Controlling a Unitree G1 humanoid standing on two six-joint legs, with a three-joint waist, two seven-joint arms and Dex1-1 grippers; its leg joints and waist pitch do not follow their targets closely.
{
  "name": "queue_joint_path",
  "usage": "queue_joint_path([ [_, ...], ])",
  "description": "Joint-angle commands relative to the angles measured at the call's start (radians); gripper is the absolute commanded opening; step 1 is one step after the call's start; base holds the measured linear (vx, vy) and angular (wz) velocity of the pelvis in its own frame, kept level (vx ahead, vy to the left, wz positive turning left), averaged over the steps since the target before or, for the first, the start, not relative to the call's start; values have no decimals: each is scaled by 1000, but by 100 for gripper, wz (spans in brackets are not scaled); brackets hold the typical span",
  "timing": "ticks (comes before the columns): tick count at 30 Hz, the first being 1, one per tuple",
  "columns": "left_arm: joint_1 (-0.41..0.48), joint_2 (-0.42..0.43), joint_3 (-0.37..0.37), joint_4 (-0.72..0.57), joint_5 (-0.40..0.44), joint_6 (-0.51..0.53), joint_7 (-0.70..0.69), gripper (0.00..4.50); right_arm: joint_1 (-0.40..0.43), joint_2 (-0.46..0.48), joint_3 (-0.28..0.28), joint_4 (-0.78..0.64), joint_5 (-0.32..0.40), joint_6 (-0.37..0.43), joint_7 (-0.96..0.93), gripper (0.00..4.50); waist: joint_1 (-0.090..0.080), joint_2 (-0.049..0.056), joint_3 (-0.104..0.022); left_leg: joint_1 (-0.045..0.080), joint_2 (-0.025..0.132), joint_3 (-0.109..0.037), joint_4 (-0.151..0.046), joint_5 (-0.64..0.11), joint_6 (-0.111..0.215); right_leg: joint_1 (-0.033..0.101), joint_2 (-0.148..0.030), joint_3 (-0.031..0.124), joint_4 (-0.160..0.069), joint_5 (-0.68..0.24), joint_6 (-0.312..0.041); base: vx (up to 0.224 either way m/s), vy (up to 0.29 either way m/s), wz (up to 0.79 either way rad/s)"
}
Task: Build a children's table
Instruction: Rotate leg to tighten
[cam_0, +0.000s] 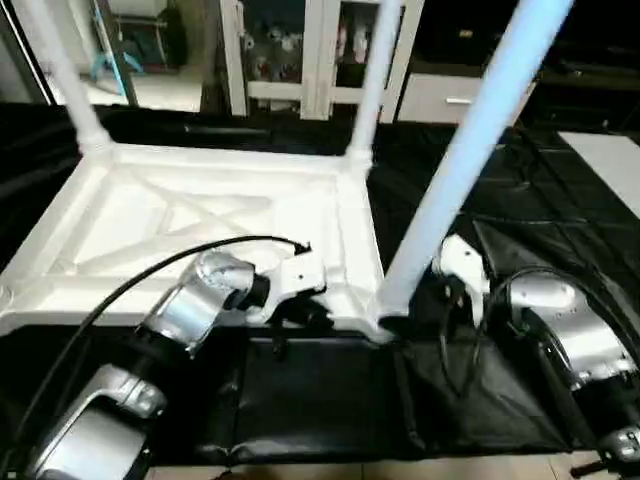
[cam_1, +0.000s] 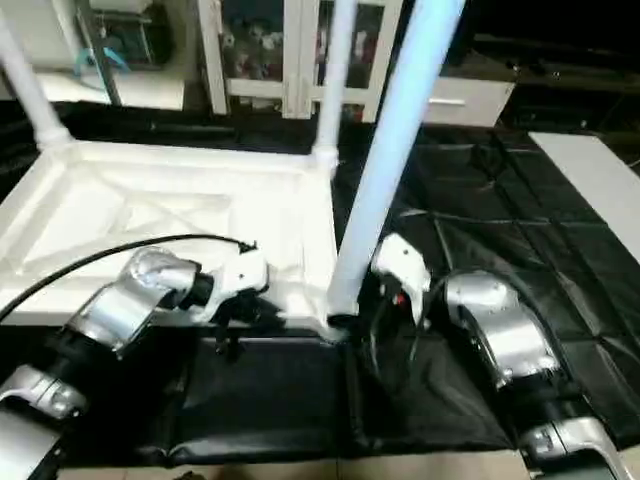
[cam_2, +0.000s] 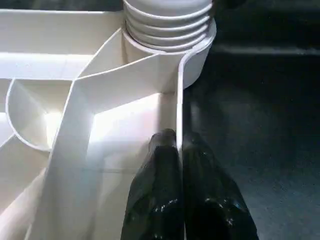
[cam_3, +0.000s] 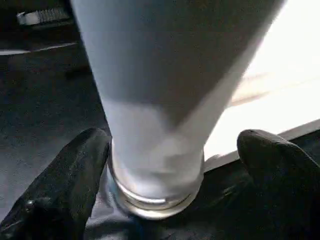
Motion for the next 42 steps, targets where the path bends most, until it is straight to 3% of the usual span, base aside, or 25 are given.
queue_joint_path([
  [1,27,-8,-37,-8,-19,13,-45,0,9,-22,23,-22,23,18,46,444,-1,-11,-52,10,23,6,-61,-229,70,53,-43,33,-54,-262,-212,0,0,0],
  [5,30,0,-36,-24,-19,25,-58,0,17,-16,31,-28,23,33,80,414,-1,-11,-52,9,24,4,-64,-242,56,52,-42,33,-57,-295,-191,0,0,0],
  [12,35,6,-37,-38,-15,40,-59,0,9,-7,43,-14,18,34,105,356,-1,-14,-57,7,23,5,-59,-189,66,56,-41,32,-46,-214,-211,0,0,0],
  [16,37,5,-37,-39,-11,43,-58,0,9,-9,43,-13,17,32,110,316,0,-14,-56,7,22,5,-59,-190,68,56,-41,32,-48,-230,-210,0,0,0],
  [24,44,6,-42,-47,-5,55,-58,0,16,-4,45,3,2,17,115,277,1,-17,-57,7,21,5,-56,-181,69,56,-41,32,-46,-220,-211,0,0,0],
  [26,43,0,-41,-44,-2,62,-48,0,1,37,24,61,-16,30,16,272,-1,-14,-57,7,21,5,-57,-177,67,55,-41,32,-45,-219,-212,0,0,0],
  [28,36,-18,-31,-34,0,76,-15,0,-12,68,20,110,-47,40,-72,270,-9,-13,-53,5,21,3,-63,-231,43,53,-39,30,-53,-288,-196,0,0,0],
  [30,19,-54,-11,-10,6,105,50,0,-25,110,12,164,-75,71,-181,270,-20,-14,-47,5,18,-2,-69,-295,12,51,-40,28,-65,-398,-158,-25,-1,-4],
  [31,-1,-92,9,17,12,133,121,0,-35,153,0,205,-88,98,-276,269,-29,-14,-42,11,16,-8,-72,-356,-8,47,-40,23,-77,-487,-134,0,0,0],
  [34,-27,-136,33,51,20,159,209,0,-43,199,-9,240,-101,117,-367,268,-49,-18,-41,16,11,-21,-69,-432,-25,45,-44,12,-97,-624,-74,0,0,0],
  [36,-46,-168,53,77,25,186,282,0,-50,232,-18,267,-111,126,-439,268,-53,-20,-40,27,8,-21,-62,-456,-16,32,-43,8,-108,-657,-64,0,0,0],
  [38,-95,-244,108,151,34,251,467,0,-83,308,-48,345,-131,128,-629,268,-64,-16,-40,25,7,-26,-63,-475,-22,33,-41,1,-108,-662,-62,0,0,0],
  [40,-117,-280,118,186,53,230,549,0,-116,372,-105,404,-117,115,-799,268,-79,-11,-42,15,9,-37,-70,-495,-29,46,-44,-16,-116,-660,-46,-47,39,-15],
  [41,-117,-280,118,186,53,230,549,0,-116,372,-105,404,-117,115,-799,267,-81,-10,-44,16,10,-39,-72,-505,-29,52,-41,-22,-118,-650,-43,-43,46,-18],
  [42,-134,-311,119,214,76,197,615,0,-143,441,-162,441,-89,119,-936,267,-83,1,-45,16,12,-42,-75,-514,-22,56,-46,-23,-120,-607,-54,0,0,0],
])
